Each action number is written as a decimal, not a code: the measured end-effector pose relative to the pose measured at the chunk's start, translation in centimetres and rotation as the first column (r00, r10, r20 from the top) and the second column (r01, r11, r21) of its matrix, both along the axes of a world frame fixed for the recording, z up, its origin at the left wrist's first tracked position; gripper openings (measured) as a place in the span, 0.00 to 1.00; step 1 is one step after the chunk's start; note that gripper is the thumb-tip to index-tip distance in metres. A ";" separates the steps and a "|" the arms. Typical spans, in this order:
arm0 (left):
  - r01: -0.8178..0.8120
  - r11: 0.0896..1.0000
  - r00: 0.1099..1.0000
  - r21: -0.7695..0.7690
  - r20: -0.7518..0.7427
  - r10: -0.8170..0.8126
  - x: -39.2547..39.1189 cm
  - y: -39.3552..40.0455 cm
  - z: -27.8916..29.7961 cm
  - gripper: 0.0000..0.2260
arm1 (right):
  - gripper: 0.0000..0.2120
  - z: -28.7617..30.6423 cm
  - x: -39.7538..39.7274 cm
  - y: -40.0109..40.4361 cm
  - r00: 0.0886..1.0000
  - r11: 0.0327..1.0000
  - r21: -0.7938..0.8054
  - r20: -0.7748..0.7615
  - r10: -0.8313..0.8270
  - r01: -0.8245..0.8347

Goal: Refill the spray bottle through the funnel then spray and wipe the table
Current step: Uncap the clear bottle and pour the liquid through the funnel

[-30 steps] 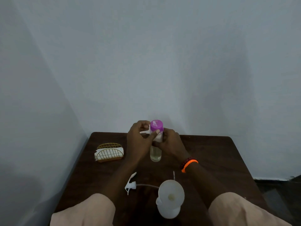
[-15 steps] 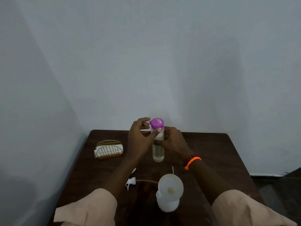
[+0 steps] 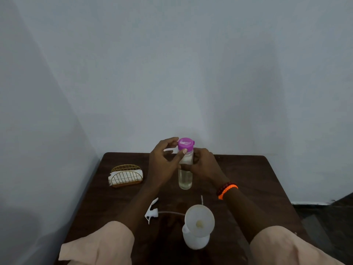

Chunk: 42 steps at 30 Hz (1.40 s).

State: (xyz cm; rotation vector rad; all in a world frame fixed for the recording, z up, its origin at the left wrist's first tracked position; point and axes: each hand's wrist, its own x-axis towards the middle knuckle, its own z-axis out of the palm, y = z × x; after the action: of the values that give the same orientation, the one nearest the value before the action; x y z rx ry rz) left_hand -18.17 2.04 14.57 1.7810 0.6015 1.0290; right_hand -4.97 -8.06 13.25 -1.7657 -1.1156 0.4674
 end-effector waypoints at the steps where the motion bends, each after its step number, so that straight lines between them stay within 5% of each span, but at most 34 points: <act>1: 0.003 1.000 1.000 -0.004 -0.011 -0.003 0.2 0.1 0.0 0.26 | 0.16 -0.1 0.0 0.1 1.000 1.000 -0.012 -0.001 0.004 -0.004; 4: 0.070 0.997 0.996 -0.013 -0.048 -0.071 0.9 0.2 0.2 0.31 | 0.20 -0.5 -0.7 0.5 1.000 0.999 -0.027 0.016 0.019 -0.018; 15: 0.069 0.994 0.994 0.080 -0.088 -0.062 0.9 0.4 -0.5 0.27 | 0.23 -1.6 1.2 -0.2 0.999 0.998 -0.057 0.019 -0.031 0.032; 23: 0.119 0.993 0.981 0.013 -0.153 -0.116 1.7 0.6 -0.1 0.27 | 0.22 -1.8 1.1 -0.4 0.999 0.997 -0.077 0.009 -0.031 0.031; 33: -0.075 0.997 0.997 -0.007 -0.021 0.074 2.2 2.6 -0.2 0.25 | 0.19 -2.0 2.1 -0.1 0.995 0.987 -0.122 0.035 -0.098 0.101; 42: -0.036 0.999 0.871 0.036 -0.489 0.049 0.3 4.1 -13.2 0.23 | 0.19 -3.7 3.5 -0.7 0.983 0.974 -0.133 0.049 -0.176 0.181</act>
State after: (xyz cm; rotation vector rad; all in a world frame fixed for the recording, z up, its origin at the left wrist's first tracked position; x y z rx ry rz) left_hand -17.90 6.16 1.41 2.0741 0.9441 0.6036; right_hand -1.47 -8.75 9.60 -1.9817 -0.9576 0.4105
